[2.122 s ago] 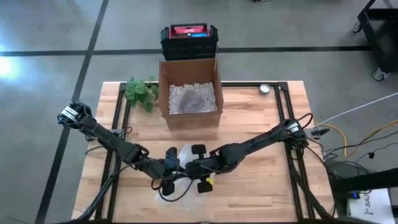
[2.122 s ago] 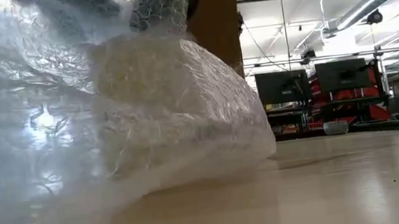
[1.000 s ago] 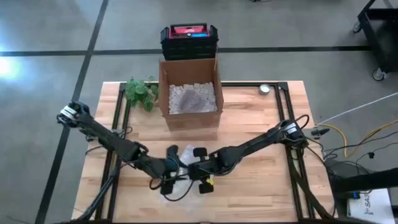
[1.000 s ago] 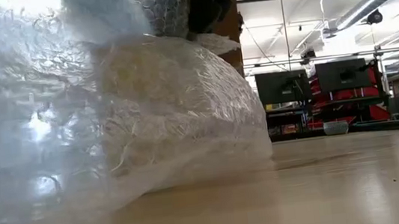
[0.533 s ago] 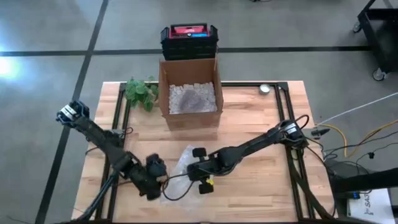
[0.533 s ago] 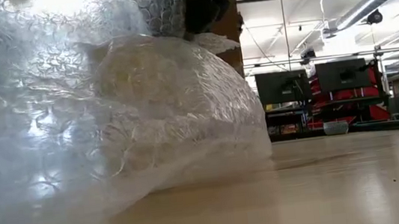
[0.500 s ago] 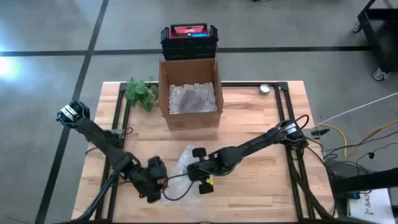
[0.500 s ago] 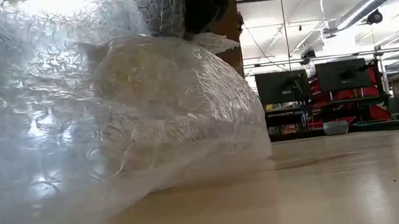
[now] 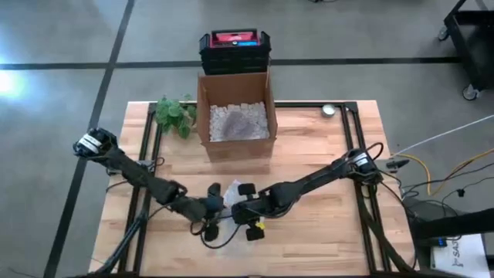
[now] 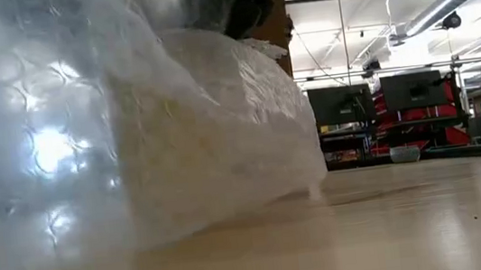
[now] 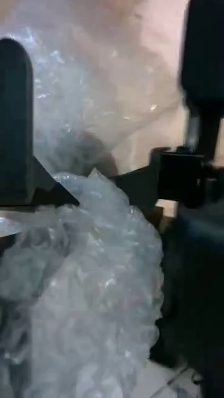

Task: Wrap mug
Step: Wrap the yellow mug using the bubble wrap

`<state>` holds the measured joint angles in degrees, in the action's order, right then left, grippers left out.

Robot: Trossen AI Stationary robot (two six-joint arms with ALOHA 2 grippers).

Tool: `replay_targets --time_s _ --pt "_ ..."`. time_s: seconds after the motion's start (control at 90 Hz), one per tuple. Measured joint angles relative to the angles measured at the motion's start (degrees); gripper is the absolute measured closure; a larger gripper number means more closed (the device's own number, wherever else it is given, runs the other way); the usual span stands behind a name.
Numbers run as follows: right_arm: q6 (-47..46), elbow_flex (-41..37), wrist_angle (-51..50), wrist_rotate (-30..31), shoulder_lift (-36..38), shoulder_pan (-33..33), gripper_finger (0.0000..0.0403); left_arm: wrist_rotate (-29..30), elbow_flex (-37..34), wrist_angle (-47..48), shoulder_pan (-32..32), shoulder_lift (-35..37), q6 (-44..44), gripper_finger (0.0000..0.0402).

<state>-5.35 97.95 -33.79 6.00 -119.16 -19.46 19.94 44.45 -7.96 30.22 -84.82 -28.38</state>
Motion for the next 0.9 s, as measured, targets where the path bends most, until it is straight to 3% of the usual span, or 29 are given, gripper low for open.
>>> replay_targets --time_s 0.289,0.489,0.9 --pt "1.89 9.31 -14.51 0.0 2.81 -0.16 0.0403 -1.7 2.68 -1.75 -1.07 -6.97 0.16 0.0399" --pt "2.39 9.12 -7.35 -0.04 1.96 -1.35 0.0403 -2.05 3.62 -0.86 -1.09 -6.95 1.22 0.04" --pt "-0.6 4.0 -6.66 0.09 -3.18 -0.2 0.0403 -4.4 4.6 5.03 -0.9 -1.27 0.65 0.0401"
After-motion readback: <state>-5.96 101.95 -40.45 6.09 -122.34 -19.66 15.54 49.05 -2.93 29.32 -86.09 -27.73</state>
